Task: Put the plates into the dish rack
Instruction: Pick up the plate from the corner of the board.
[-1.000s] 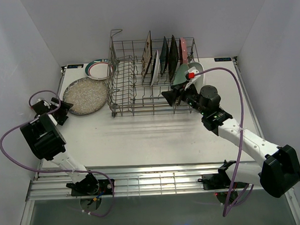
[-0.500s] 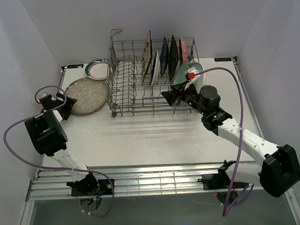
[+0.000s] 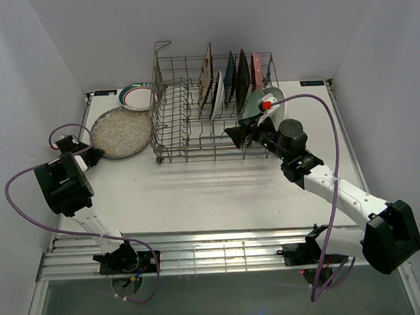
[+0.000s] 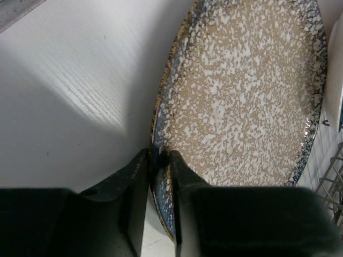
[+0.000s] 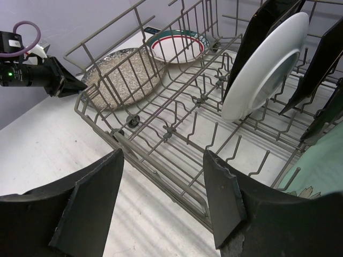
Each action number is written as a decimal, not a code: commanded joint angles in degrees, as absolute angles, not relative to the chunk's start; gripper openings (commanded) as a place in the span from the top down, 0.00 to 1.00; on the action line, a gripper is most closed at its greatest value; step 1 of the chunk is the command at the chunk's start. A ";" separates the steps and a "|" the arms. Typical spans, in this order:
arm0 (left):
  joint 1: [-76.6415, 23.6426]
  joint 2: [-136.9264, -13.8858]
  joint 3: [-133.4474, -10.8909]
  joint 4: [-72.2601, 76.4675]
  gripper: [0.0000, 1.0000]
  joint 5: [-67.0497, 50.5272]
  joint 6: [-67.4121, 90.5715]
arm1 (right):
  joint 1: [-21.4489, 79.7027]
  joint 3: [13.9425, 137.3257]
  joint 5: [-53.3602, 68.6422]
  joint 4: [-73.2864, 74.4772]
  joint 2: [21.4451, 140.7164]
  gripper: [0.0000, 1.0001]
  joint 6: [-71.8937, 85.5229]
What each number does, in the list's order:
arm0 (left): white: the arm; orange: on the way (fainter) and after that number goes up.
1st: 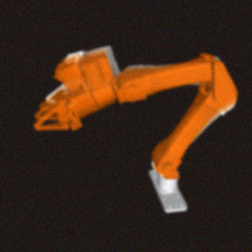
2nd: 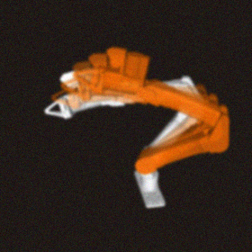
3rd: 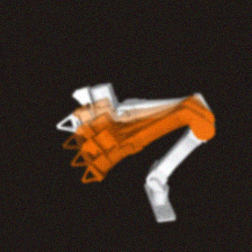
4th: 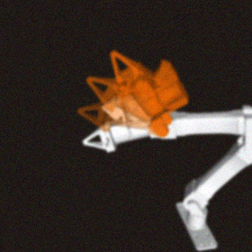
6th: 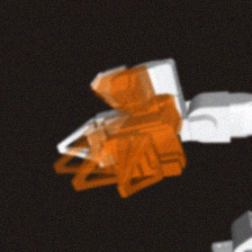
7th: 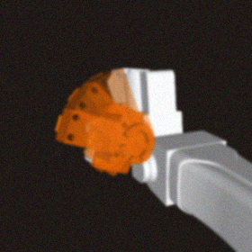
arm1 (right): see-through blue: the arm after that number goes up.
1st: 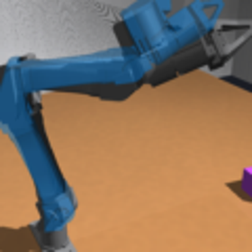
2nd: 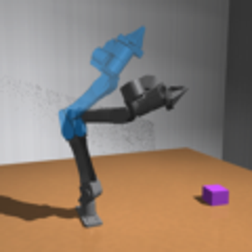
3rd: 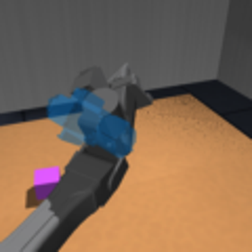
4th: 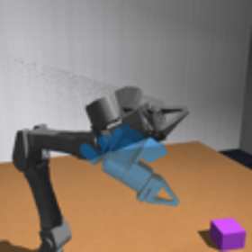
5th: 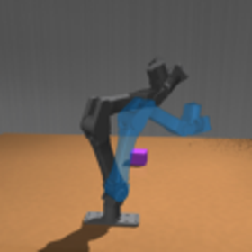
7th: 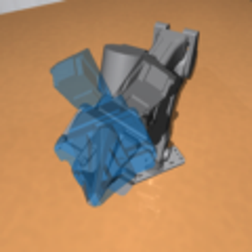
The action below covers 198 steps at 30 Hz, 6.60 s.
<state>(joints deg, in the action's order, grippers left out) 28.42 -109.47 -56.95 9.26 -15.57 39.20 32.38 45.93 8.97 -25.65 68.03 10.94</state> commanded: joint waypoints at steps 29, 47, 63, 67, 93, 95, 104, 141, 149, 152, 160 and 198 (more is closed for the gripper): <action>31.64 -86.93 -48.35 6.68 1.00 -13.36 28.83 | 32.43 48.16 17.66 -29.97 70.31 0.32 12.39; 35.41 -77.87 -45.62 -2.28 1.00 -16.34 26.19 | 36.03 54.31 35.25 -33.84 78.57 0.32 23.11; 44.12 -71.63 -43.16 -10.72 1.00 -29.51 18.37 | 51.49 49.49 20.13 -47.01 82.97 0.31 45.95; 45.88 -72.33 -43.33 -13.09 1.00 -35.05 16.88 | 54.84 46.94 14.35 -50.36 85.33 0.29 51.93; 49.13 -77.43 -45.79 -26.72 1.00 -50.53 6.07 | 64.86 48.60 0.70 -74.79 114.86 0.27 84.02; 49.48 -77.52 -46.32 -27.42 1.00 -51.67 5.63 | 64.60 50.18 0.97 -74.45 116.10 0.26 84.90; 49.48 -80.15 -50.71 -31.37 1.00 -55.45 4.31 | 63.98 57.91 0.44 -71.63 123.13 0.26 90.00; 50.80 -84.29 -59.06 -50.70 1.00 -64.60 -10.45 | 62.32 78.66 0.70 -62.05 141.68 0.33 101.69; 52.29 -87.10 -61.44 -56.07 1.00 -66.35 -14.41 | 61.52 81.73 0.70 -61.35 144.58 0.37 103.45; 52.65 -87.63 -61.79 -56.42 1.00 -66.53 -15.03 | 61.35 83.40 0.62 -60.21 145.37 0.42 103.36; 53.00 -89.21 -62.93 -57.83 1.00 -67.15 -16.96 | 61.43 85.34 0.62 -58.98 146.17 0.68 102.48; 56.51 -93.10 -70.23 -66.28 0.14 -58.38 -35.07 | 67.06 76.38 -2.29 -68.20 137.37 0.92 101.60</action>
<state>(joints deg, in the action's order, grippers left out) 56.14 -101.14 -69.14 -71.64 -57.63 -33.69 66.15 76.99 -3.05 -61.91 140.79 98.67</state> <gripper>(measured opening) 0.852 0.255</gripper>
